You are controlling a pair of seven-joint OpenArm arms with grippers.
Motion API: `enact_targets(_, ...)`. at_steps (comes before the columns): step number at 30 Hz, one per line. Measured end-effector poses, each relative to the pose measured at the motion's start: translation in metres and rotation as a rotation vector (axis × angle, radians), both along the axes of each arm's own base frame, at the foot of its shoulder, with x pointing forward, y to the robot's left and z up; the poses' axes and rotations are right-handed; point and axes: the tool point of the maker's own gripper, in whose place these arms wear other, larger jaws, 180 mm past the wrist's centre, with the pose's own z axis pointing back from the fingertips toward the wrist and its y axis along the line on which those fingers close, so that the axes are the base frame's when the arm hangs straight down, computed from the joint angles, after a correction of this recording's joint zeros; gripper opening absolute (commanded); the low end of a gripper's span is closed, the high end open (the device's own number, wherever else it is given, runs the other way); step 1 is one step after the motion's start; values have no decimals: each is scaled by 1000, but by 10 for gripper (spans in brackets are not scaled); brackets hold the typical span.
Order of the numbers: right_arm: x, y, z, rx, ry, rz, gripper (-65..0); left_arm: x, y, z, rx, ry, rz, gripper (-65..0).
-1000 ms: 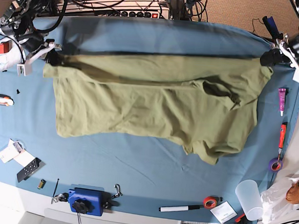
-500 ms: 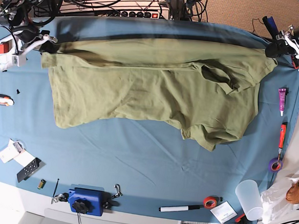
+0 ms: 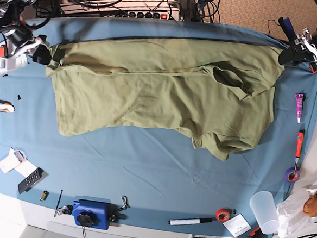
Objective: Layout the t-shirt on the table in an organized manner, then fold the t-shirt properly
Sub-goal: 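Release the edge and move both grippers to the shirt's hem corners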
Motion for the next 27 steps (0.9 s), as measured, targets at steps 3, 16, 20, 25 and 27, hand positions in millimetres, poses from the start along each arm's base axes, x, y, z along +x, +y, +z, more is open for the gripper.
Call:
enact_targets(3,1,-2,1,-10,2,0,-484,4,0,2,3,-10,0,-443)
enact_targets(16,31,12,11,-10,-72,49,-484,26,11,20,58,-121,-26,-443)
enact_targets(20,31,26,1,-13,-32,100,-484,46,11,32,61,-183,-28,-443)
enact_targets(25,51,36,-2,-56,-105,84,-484,75,19,46,108,-269,10,-443)
enact_targets(27,56,45,-15,-78,-52,100,-484,84,22,51,121,-295,23,-443)
